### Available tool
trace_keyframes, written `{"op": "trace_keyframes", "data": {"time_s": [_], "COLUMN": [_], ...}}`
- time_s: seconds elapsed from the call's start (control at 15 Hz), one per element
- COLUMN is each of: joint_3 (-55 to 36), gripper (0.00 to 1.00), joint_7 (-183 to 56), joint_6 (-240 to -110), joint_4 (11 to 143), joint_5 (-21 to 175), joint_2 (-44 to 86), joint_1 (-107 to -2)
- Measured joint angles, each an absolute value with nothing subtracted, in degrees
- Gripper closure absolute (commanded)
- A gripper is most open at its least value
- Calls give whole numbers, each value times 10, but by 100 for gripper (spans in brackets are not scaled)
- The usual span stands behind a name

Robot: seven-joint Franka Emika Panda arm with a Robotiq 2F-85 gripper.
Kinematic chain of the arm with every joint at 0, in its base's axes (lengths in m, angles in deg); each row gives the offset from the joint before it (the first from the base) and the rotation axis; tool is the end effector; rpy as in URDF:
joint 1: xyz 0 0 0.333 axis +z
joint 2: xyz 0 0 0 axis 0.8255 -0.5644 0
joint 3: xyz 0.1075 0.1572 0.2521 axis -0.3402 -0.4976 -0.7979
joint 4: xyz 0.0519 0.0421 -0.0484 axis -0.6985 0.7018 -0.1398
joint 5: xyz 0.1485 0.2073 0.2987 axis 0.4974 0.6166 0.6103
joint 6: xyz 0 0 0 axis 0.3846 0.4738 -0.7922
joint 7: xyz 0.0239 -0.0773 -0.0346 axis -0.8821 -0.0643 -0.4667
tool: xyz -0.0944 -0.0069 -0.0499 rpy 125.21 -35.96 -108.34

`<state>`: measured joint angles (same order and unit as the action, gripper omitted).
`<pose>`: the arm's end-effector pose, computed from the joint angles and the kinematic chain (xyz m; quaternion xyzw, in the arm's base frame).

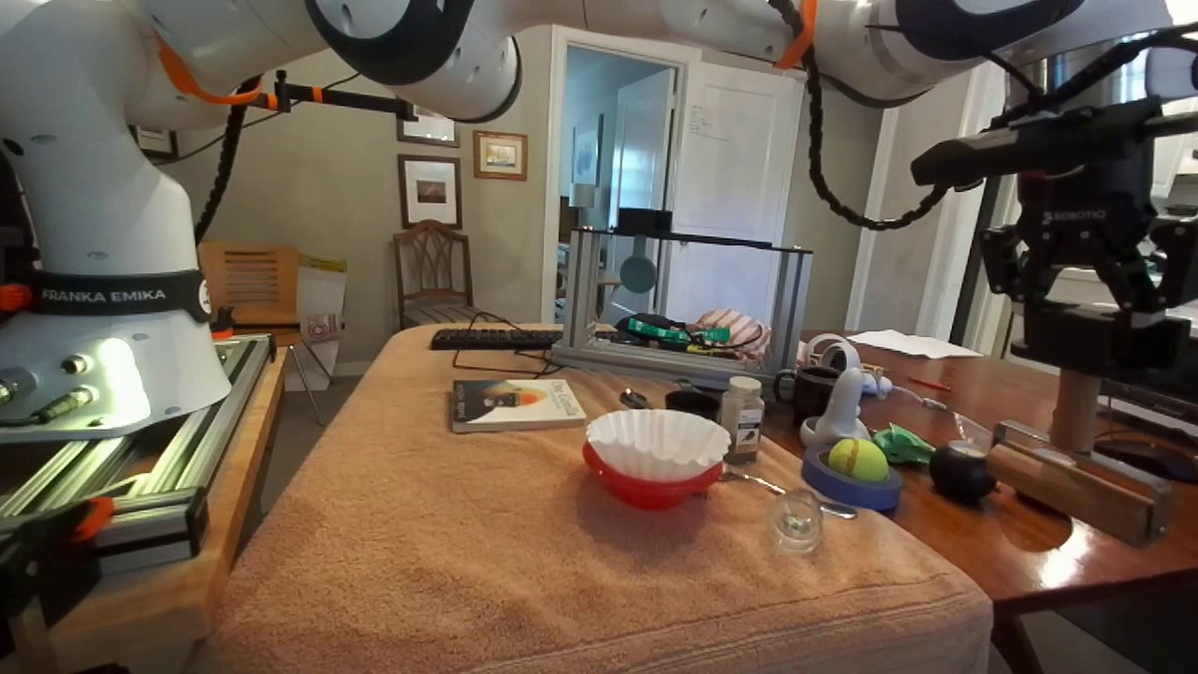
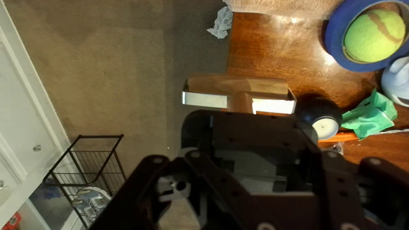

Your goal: Remove the wooden roller from the silver platform and use it to push some of the items on the right side of the table forward

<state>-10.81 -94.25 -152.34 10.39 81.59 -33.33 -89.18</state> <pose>0.6853 -0.4678 0.3212 0.9881 -0.0711 0.1140 0.0751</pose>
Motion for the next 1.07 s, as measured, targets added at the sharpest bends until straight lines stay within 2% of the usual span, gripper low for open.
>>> {"op": "trace_keyframes", "data": {"time_s": [1.07], "joint_3": [-112], "gripper": [63], "joint_7": [-967], "joint_6": [-1584], "joint_4": [105], "joint_5": [791], "joint_2": [-389], "joint_1": [-854]}}
